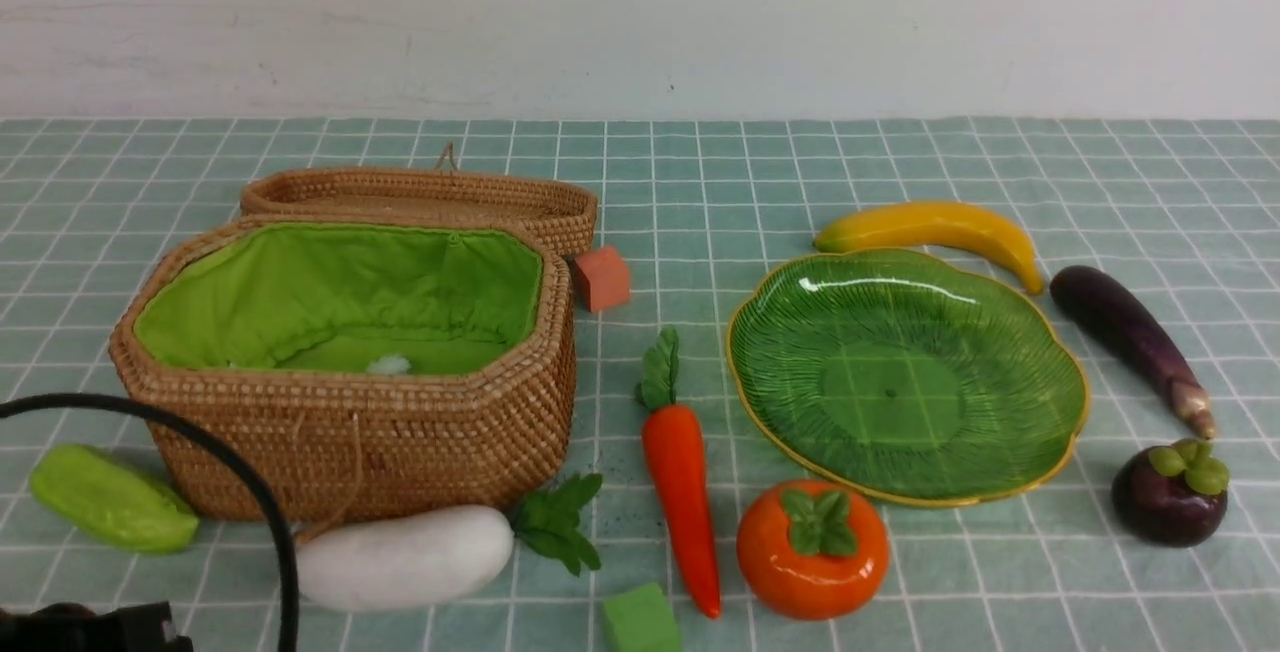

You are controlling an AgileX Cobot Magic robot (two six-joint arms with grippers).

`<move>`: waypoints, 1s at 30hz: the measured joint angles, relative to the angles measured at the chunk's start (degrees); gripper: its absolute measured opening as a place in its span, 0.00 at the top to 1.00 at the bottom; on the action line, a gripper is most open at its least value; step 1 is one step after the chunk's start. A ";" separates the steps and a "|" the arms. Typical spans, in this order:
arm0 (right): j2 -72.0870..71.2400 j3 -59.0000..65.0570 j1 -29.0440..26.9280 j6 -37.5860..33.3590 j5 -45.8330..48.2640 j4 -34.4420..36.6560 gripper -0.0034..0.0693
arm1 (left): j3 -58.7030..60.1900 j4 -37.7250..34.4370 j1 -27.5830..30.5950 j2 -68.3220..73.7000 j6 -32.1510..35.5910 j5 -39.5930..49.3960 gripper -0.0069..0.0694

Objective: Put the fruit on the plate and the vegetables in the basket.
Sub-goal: Take a chayote with your left arm and place it on the basket on the left.

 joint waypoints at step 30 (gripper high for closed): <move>32.73 -55.53 11.02 -33.52 51.39 -1.14 0.93 | -16.06 4.75 25.83 34.68 -10.51 -9.57 0.91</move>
